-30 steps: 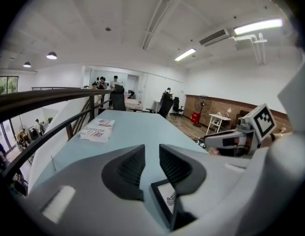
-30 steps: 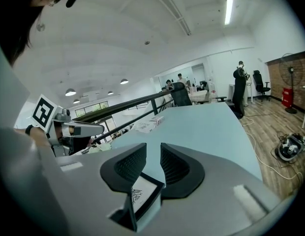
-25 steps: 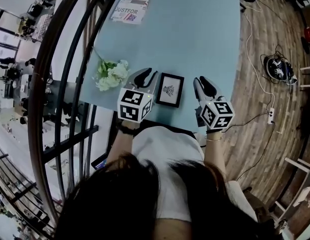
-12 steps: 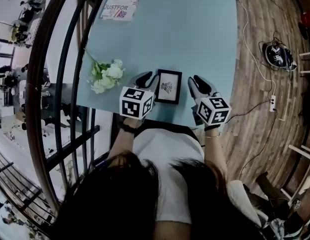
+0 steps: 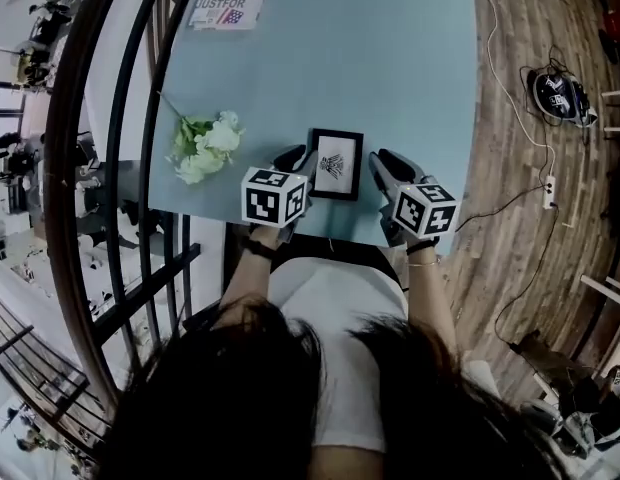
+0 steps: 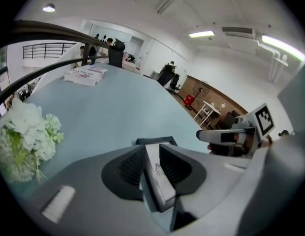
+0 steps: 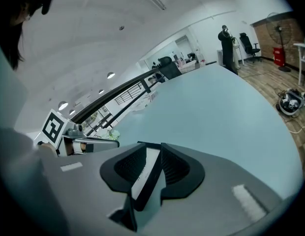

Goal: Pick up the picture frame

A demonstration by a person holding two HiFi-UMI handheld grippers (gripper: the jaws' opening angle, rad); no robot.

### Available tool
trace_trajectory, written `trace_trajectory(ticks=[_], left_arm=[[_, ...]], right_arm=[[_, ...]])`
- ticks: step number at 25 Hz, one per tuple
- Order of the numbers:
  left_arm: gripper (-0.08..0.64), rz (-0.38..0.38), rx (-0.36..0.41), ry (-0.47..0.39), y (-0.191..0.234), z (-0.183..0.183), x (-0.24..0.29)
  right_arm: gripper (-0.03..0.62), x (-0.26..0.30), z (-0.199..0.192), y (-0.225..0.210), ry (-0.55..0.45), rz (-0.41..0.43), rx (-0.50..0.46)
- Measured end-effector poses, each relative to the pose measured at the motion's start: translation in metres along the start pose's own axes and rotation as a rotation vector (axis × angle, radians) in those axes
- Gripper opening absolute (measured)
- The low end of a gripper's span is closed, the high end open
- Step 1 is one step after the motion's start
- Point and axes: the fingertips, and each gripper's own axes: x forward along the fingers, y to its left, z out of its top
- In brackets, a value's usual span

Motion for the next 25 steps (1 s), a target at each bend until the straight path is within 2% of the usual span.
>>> trace_trajectory(ticks=[8,12,21,25], left_arm=[[0.091,-0.017,-0.074,0.049,0.007,-0.022,0.015],[0.091,-0.022,-0.108,0.063,0.01,-0.029,0.02],[0.106,-0.025,-0.133,0.1,0.01,-0.036,0.034],[0.109,-0.012,-0.143,0.108,0.01,-0.04,0.036]], right_arm=[[0.065,0.014,-0.028,-0.008,0.071,0.047,0.122],[0.086,0.021,-0.04,-0.009,0.113,0.076,0.191],[0.095,0.031,-0.048,-0.012,0.17,0.1,0.257],[0.11,0.035,-0.058,-0.007,0.226,0.137,0.313]])
